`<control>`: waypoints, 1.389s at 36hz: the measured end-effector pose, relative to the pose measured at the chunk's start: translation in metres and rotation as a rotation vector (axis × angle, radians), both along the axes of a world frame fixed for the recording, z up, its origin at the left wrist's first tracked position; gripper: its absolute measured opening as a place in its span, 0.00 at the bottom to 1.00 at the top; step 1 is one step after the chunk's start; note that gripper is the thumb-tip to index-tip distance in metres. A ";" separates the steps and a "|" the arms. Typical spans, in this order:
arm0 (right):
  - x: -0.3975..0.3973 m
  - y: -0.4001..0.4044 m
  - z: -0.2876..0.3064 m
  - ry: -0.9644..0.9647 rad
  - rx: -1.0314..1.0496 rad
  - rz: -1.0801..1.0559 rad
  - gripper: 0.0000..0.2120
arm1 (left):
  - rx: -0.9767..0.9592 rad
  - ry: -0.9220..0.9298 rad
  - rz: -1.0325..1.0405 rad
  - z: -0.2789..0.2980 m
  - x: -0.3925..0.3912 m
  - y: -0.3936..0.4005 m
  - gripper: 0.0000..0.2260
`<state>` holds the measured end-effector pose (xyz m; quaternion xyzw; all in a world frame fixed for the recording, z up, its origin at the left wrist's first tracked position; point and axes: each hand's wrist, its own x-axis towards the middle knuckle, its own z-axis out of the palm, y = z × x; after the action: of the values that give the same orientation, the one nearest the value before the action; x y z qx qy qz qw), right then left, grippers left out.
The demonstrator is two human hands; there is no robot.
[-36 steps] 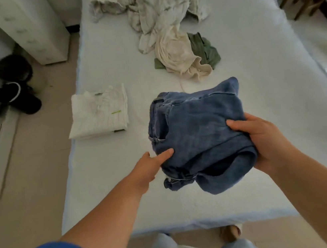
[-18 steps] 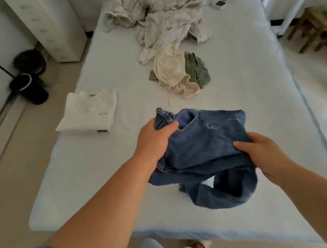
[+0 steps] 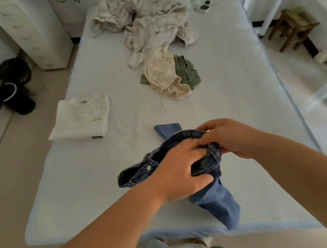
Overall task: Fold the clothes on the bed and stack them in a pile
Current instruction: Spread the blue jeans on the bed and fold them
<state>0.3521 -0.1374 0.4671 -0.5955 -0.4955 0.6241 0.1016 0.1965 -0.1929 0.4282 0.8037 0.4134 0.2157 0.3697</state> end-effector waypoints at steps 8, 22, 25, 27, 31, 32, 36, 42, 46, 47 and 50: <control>-0.007 -0.014 0.020 0.175 0.236 -0.141 0.21 | -0.342 0.189 0.472 -0.047 -0.051 0.021 0.35; 0.040 -0.013 0.059 0.057 0.560 -0.455 0.13 | -0.491 0.327 0.717 -0.092 -0.093 0.051 0.05; 0.061 -0.018 0.040 -0.476 0.626 -0.451 0.08 | -0.458 0.335 0.797 -0.086 -0.119 0.066 0.06; 0.071 -0.024 0.028 -0.662 0.637 -0.437 0.08 | -0.400 0.347 0.820 -0.081 -0.128 0.073 0.05; 0.087 -0.030 0.009 -0.912 0.726 -0.273 0.07 | -0.371 0.181 0.903 -0.058 -0.112 0.088 0.07; 0.091 -0.030 0.007 -0.956 0.727 -0.255 0.07 | -0.380 0.100 0.916 -0.050 -0.105 0.092 0.07; 0.116 -0.031 0.004 -0.993 0.624 -0.337 0.08 | -0.321 -0.045 0.841 -0.016 -0.077 0.104 0.06; 0.161 -0.034 0.017 -1.013 0.481 -0.373 0.17 | -0.142 0.207 0.423 0.027 -0.066 0.110 0.11; 0.175 -0.038 0.028 -0.906 0.247 -0.165 0.09 | -0.050 0.402 0.204 0.048 -0.059 0.113 0.09; 0.176 -0.042 0.029 -0.849 0.179 -0.132 0.09 | -0.027 0.436 0.166 0.051 -0.058 0.114 0.09; 0.175 -0.058 0.026 -0.698 0.038 -0.075 0.04 | -0.004 0.478 0.138 0.058 -0.059 0.119 0.14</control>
<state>0.5272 -0.1952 0.4932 -0.7889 -0.4897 0.3691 -0.0399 0.1379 -0.0741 0.4863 0.8010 0.5435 0.0434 0.2472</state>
